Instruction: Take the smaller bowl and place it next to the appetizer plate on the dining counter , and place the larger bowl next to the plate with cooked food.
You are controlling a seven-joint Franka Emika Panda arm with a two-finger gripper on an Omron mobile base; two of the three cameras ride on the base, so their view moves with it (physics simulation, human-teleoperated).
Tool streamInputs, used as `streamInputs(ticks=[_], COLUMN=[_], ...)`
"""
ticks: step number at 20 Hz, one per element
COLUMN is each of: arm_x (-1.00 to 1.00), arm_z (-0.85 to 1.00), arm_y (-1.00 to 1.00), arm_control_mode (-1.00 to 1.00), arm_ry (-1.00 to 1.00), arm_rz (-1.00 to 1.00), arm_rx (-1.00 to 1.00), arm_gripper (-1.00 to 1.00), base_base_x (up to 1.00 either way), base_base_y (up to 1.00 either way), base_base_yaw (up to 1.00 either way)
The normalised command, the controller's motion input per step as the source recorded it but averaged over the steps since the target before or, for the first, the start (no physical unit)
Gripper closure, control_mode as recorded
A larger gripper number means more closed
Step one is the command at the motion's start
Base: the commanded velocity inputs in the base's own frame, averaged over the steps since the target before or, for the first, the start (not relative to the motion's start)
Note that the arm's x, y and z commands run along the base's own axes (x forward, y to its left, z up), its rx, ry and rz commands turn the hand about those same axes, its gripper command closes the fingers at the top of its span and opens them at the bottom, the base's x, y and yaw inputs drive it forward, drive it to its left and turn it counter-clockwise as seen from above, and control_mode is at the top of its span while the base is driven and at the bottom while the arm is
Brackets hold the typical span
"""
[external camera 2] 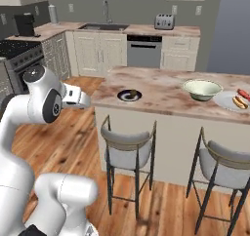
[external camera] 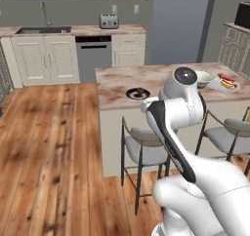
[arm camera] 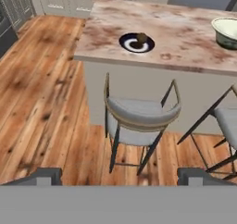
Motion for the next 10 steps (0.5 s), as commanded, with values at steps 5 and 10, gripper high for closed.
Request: streamInputs(ticks=[5,10], arm_x=[0.00,0.00], arm_z=[0.00,0.00], arm_y=[0.00,0.00], arm_control_mode=[1.00,1.00], arm_ry=[0.00,0.00], arm_rz=[0.00,0.00], arm_rx=[0.00,0.00], arm_gripper=[-1.00,-1.00], base_base_x=[0.29,0.80], base_base_y=[1.00,1.00], base_base_yaw=[0.13,0.07])
